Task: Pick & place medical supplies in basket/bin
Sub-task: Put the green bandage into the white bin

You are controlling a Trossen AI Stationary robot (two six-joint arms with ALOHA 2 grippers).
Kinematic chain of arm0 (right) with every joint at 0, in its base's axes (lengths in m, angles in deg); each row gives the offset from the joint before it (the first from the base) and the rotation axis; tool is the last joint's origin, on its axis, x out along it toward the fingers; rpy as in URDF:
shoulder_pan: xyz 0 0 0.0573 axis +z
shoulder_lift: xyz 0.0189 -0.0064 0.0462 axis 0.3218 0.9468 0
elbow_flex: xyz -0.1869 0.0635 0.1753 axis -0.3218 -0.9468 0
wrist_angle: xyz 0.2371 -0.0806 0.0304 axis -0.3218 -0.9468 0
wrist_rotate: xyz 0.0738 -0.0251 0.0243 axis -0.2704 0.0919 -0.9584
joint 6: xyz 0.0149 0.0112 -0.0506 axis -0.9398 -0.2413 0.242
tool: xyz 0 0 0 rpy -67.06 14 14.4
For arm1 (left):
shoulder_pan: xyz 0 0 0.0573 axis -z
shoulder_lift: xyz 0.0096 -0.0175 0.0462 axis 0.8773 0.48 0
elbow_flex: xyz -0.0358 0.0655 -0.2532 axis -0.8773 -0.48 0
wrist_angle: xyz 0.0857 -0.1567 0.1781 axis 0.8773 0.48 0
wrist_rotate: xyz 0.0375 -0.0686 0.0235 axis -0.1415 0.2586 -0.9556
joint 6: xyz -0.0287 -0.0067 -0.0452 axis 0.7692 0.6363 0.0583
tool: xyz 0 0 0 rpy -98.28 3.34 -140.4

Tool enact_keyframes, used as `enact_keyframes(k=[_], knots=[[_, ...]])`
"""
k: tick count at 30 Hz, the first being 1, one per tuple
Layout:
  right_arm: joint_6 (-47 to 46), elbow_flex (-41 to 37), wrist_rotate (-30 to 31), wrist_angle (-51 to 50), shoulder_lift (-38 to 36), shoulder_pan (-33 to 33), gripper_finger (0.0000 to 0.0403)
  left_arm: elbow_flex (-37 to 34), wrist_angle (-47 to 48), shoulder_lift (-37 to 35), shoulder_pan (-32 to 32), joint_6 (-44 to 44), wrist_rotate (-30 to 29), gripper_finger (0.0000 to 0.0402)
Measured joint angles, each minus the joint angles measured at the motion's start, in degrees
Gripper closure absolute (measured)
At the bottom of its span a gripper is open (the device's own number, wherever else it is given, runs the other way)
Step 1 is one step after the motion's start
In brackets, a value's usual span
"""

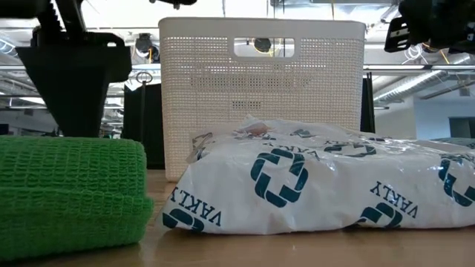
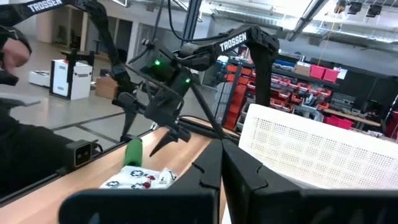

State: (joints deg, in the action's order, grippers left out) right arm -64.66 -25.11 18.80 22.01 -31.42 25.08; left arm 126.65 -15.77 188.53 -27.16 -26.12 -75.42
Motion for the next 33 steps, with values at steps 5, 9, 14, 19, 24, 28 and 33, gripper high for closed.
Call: enact_keyframes(k=[5,9,14,19,24,28,33], knots=[[-1.6,0.0,0.0,0.2,0.0,0.0,0.0403,0.0,-1.1,1.8,1.1,1.5,-3.9,0.0039],[-3.5,-0.8,0.0,1.1,0.2,0.0,0.0403,0.0,-1.4,4.5,1.4,1.8,-5.0,0.0039],[-4.2,-3.7,-0.2,6.9,0.6,0.0,0.0403,0.3,-1.7,7.4,1.4,0.7,-4.1,0.0039],[-4.1,-5.4,-0.2,11.5,0.7,0.0,0.0403,0.3,-1.3,8.1,1.4,-3.3,-4.3,0.0044],[-4.1,-5.5,-0.3,12.0,0.7,0.0,0.0403,0.2,0.0,8.2,1.4,-3.7,-5.6,0.0106],[-4.1,-5.5,-0.3,12.7,0.7,0.0,0.0403,0.1,2.2,7.5,1.4,-6.9,-6.0,0.0204],[-5.5,-5.5,-0.3,12.8,0.7,0.0,0.0403,-0.4,6.1,2.6,1.7,-14.2,-8.3,0.0320]])
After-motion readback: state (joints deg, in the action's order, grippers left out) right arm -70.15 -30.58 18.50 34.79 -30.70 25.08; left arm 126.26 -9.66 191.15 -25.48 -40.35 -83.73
